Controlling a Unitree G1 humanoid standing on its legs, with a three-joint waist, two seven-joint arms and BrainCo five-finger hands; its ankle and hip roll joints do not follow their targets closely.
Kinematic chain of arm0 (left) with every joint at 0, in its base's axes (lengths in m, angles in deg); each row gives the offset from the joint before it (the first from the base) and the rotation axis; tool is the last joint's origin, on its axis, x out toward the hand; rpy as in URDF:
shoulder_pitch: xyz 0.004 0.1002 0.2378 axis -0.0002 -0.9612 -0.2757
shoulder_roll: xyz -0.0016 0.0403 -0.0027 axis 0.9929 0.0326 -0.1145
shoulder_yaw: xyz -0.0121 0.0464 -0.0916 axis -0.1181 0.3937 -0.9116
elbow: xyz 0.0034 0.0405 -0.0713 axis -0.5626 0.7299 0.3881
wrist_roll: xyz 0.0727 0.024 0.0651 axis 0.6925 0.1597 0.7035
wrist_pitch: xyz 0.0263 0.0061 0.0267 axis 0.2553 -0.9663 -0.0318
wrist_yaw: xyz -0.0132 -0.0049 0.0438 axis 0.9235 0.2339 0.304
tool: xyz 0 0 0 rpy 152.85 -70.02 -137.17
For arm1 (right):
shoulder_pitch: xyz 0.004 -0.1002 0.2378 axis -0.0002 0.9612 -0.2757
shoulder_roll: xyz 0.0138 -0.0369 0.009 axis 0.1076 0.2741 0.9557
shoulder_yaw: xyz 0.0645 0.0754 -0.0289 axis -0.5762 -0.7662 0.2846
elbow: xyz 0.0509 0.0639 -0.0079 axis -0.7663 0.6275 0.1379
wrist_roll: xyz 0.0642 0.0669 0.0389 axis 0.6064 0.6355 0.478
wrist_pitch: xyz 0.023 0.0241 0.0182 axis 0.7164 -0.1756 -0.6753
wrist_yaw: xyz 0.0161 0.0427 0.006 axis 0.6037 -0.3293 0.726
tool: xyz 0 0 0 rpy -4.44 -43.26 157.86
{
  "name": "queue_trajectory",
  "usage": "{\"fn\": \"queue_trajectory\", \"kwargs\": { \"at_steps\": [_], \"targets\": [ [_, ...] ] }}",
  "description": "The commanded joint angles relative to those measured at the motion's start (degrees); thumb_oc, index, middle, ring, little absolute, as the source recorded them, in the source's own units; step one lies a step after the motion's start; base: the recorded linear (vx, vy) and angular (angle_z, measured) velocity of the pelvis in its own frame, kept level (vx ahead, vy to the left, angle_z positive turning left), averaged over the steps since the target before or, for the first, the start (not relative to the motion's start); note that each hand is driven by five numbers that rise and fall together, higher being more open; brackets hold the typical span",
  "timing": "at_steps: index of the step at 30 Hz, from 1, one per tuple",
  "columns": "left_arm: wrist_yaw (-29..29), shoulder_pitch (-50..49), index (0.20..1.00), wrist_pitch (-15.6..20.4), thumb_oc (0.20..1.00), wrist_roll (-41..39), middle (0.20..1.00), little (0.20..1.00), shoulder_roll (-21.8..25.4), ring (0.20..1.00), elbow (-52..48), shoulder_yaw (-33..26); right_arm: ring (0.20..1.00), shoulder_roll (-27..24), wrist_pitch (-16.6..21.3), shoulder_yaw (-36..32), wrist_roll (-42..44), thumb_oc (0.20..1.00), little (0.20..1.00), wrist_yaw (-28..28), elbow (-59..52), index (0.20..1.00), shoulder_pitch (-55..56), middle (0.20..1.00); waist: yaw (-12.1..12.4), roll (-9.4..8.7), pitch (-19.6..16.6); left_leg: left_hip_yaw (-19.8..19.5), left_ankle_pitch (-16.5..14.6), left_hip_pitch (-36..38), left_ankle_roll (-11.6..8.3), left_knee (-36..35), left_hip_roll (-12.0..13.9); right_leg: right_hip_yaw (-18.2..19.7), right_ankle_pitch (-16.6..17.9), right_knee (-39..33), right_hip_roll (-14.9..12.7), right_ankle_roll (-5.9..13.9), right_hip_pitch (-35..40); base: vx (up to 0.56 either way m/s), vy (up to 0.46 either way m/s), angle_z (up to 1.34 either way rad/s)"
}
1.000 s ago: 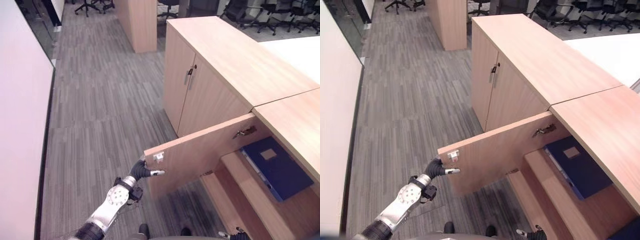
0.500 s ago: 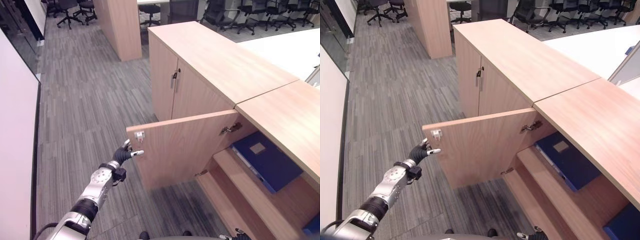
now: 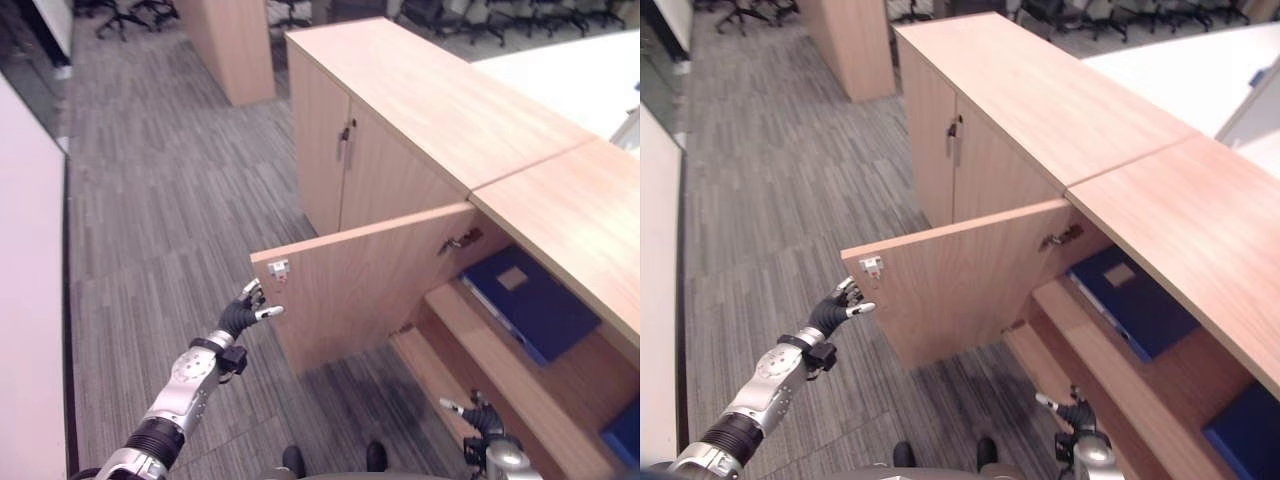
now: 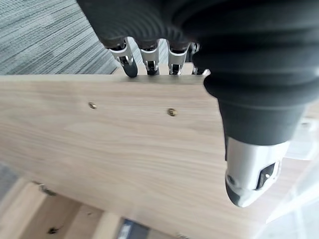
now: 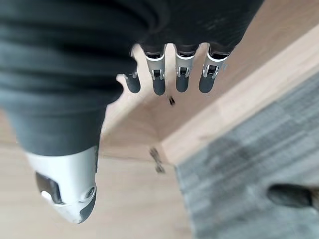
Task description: Put the empty folder in the office cabinet
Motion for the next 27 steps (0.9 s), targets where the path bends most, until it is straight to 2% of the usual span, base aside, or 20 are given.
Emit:
{"fn": "queue_trajectory", "kwargs": {
  "at_steps": [1, 3, 4, 5, 6, 7, 10, 14, 15, 17, 20, 23, 24, 27],
  "targets": [
    [4.6, 1.4, 1.000, -1.3, 1.000, 0.4, 1.000, 1.000, -5.4, 1.000, -2.7, 8.3, 1.000, -4.0, 2.6, -0.4, 3.4, 1.000, 1.000, -3.4, -5.4, 1.000, -4.9, 1.000, -0.1, 2.43, 0.8, -2.5, -3.4, -2.2, -4.49, 4.2, 3.8, -5.3, -3.0, 6.9, -5.9, 3.92, -3.1, -0.32, -0.033, -0.28],
    [4.6, 1.2, 1.000, -1.4, 1.000, 0.8, 1.000, 1.000, -4.4, 1.000, -3.0, 8.2, 1.000, -4.0, 2.5, -0.1, 3.3, 1.000, 1.000, -3.6, -6.5, 1.000, -6.4, 1.000, 0.9, 2.69, 0.5, -0.3, -3.3, -3.4, -4.81, 5.3, 5.2, -9.9, -4.5, 8.3, -9.4, 3.22, -1.3, -0.28, -0.075, -0.50],
    [4.6, 1.3, 1.000, -1.4, 1.000, 0.9, 1.000, 1.000, -4.4, 1.000, -3.0, 8.2, 1.000, -4.0, 2.5, -0.1, 3.3, 1.000, 1.000, -3.6, -6.6, 1.000, -6.4, 1.000, 1.0, 2.63, 0.4, -0.2, -3.1, -3.7, -4.79, 5.5, 5.3, -9.9, -4.2, 8.2, -9.4, 3.16, -1.6, -0.16, -0.110, -0.60],
    [4.7, 0.9, 1.000, -1.6, 1.000, 1.1, 1.000, 1.000, -3.7, 1.000, -3.2, 7.7, 1.000, -3.9, 2.4, 0.0, 3.1, 1.000, 1.000, -3.4, -7.7, 1.000, -6.8, 1.000, 1.8, 2.48, -0.3, 1.0, -2.7, -4.5, -5.18, 6.3, 6.1, -11.9, -4.3, 8.1, -11.6, 3.21, 0.5, -0.12, -0.187, -0.48],
    [4.5, -0.5, 1.000, -1.8, 1.000, 1.6, 1.000, 1.000, -3.2, 1.000, -3.5, 6.0, 1.000, -3.8, 2.4, -0.1, 2.3, 1.000, 1.000, -3.1, -9.5, 1.000, -6.3, 1.000, 3.3, 1.37, -2.0, 3.3, -2.3, -5.1, -5.85, 7.4, 7.2, -13.3, -2.4, 6.6, -13.7, 3.92, 4.9, -0.11, -0.210, -0.48],
    [4.3, -1.7, 1.000, -1.9, 1.000, 1.7, 1.000, 1.000, -3.5, 1.000, -3.9, 5.2, 1.000, -3.6, 2.2, -0.3, 1.8, 1.000, 1.000, -3.1, -10.2, 1.000, -6.1, 1.000, 3.6, 0.69, -2.5, 4.5, -2.1, -4.5, -6.07, 7.0, 7.2, -13.0, -1.0, 6.2, -13.9, 3.92, 4.8, -0.04, -0.206, -0.63],
    [4.3, -3.8, 1.000, -2.3, 1.000, 1.8, 1.000, 1.000, -4.5, 1.000, -4.3, 2.8, 1.000, -3.1, 2.0, -1.2, 1.1, 1.000, 1.000, -3.0, -12.5, 1.000, -4.6, 1.000, 3.5, 0.88, -3.8, 5.5, -0.5, -2.9, -7.32, 6.0, 8.4, -13.0, -2.7, 2.9, -11.4, 3.92, 6.0, 0.00, -0.225, -0.83],
    [4.5, -5.6, 1.000, -3.2, 1.000, 2.4, 1.000, 1.000, -7.1, 1.000, -4.7, 2.5, 1.000, -3.1, 1.7, -1.7, -0.3, 1.000, 1.000, -3.1, -15.8, 1.000, -2.6, 1.000, 1.5, 3.04, -3.7, 5.6, 2.6, -0.5, -8.63, 3.8, 10.0, -12.7, -5.7, 0.2, -7.0, 3.56, 8.1, -0.05, -0.205, -0.37],
    [4.5, -5.6, 1.000, -3.2, 1.000, 2.5, 1.000, 1.000, -7.2, 1.000, -4.7, 2.5, 1.000, -3.1, 1.6, -1.7, -0.4, 1.000, 1.000, -3.1, -15.8, 1.000, -2.5, 1.000, 1.5, 3.13, -3.6, 5.6, 2.7, -0.4, -8.68, 3.7, 10.0, -12.8, -5.8, 0.2, -6.9, 3.52, 8.2, -0.05, -0.157, -0.11],
    [4.8, -5.7, 1.000, -3.7, 1.000, 2.9, 1.000, 1.000, -8.4, 1.000, -4.9, 4.0, 1.000, -3.2, 1.7, -1.8, -0.2, 1.000, 1.000, -3.7, -16.1, 1.000, -1.8, 1.000, 0.5, 4.32, -3.1, 5.7, 4.2, 0.6, -9.36, 3.4, 11.6, -12.4, -7.1, 0.4, -4.8, 2.47, 9.0, -0.06, -0.173, -0.25],
    [5.1, -5.1, 1.000, -4.0, 1.000, 3.3, 1.000, 1.000, -8.9, 1.000, -5.2, 5.6, 1.000, -3.5, 1.8, -1.6, 0.0, 1.000, 1.000, -4.1, -15.9, 1.000, -2.2, 1.000, -0.1, 5.26, -2.7, 5.9, 5.8, 0.4, -10.13, 3.5, 13.0, -11.8, -8.1, 0.8, -3.3, 1.68, 9.2, -0.08, -0.145, -0.23],
    [5.6, -4.6, 1.000, -4.1, 1.000, 4.5, 1.000, 1.000, -9.2, 1.000, -5.8, 7.6, 1.000, -4.0, 1.6, -0.9, 0.1, 1.000, 1.000, -4.0, -15.8, 1.000, -2.5, 1.000, -0.7, 6.04, -2.2, 5.4, 6.1, 0.8, -10.52, 3.8, 13.9, -11.0, -8.9, 2.1, -2.0, 0.80, 8.9, -0.04, -0.113, -0.25],
    [5.8, -4.3, 1.000, -4.0, 1.000, 4.7, 1.000, 1.000, -9.1, 1.000, -6.4, 8.4, 1.000, -4.2, 1.6, -0.6, 0.2, 1.000, 1.000, -4.0, -15.6, 1.000, -2.7, 1.000, -0.8, 6.19, -1.9, 4.4, 5.9, 0.7, -10.58, 4.2, 13.8, -10.5, -9.0, 2.6, -1.7, 0.54, 8.6, -0.09, -0.106, -0.48],
    [6.4, -3.3, 1.000, -3.5, 1.000, 6.8, 1.000, 1.000, -7.1, 1.000, -9.6, 11.2, 1.000, -4.6, 1.8, 1.6, 0.6, 1.000, 1.000, -3.9, -13.7, 1.000, -5.4, 1.000, 0.3, 6.43, -0.5, -9.2, 1.7, -1.3, -9.96, 6.3, 9.1, -7.0, -9.5, 5.8, -0.8, -0.52, 6.5, -0.04, -0.103, -0.87]
  ]
}}
